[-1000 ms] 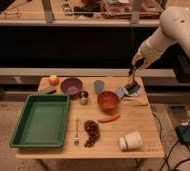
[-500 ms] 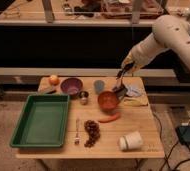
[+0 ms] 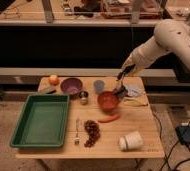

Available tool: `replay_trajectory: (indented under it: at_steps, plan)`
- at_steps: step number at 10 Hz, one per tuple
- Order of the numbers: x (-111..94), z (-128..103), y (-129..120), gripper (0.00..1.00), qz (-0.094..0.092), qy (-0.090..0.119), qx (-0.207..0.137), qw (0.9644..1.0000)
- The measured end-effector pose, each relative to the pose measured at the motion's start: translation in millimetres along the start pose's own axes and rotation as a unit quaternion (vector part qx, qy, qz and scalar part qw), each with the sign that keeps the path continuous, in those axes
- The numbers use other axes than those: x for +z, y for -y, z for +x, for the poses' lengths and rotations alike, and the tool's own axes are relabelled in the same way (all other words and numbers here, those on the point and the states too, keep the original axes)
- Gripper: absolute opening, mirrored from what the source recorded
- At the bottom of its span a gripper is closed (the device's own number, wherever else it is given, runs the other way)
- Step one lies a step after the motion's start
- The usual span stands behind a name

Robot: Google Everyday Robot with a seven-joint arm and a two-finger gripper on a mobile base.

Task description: Wipe red bowl with brush

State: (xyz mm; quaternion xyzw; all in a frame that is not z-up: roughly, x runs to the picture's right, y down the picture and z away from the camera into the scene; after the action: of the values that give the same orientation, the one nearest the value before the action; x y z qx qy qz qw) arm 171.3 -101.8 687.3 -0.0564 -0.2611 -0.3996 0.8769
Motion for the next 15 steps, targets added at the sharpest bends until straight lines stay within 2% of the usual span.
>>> replay_trajectory:
  at_steps: [5,9,11,13,15]
  plan:
    - [1,0,1,0.1,0.004,-0.002,0.004,1.0]
    - [35,2,24,0.1,0.06,-0.019,0.025,0.9977]
    - [44,3,23,0.1,0.077,-0.02,0.026,0.9965]
    - [48,6,8,0.1,0.089,-0.021,0.025,0.9955]
    - [50,5,-14,0.1,0.091,-0.02,0.021,0.9954]
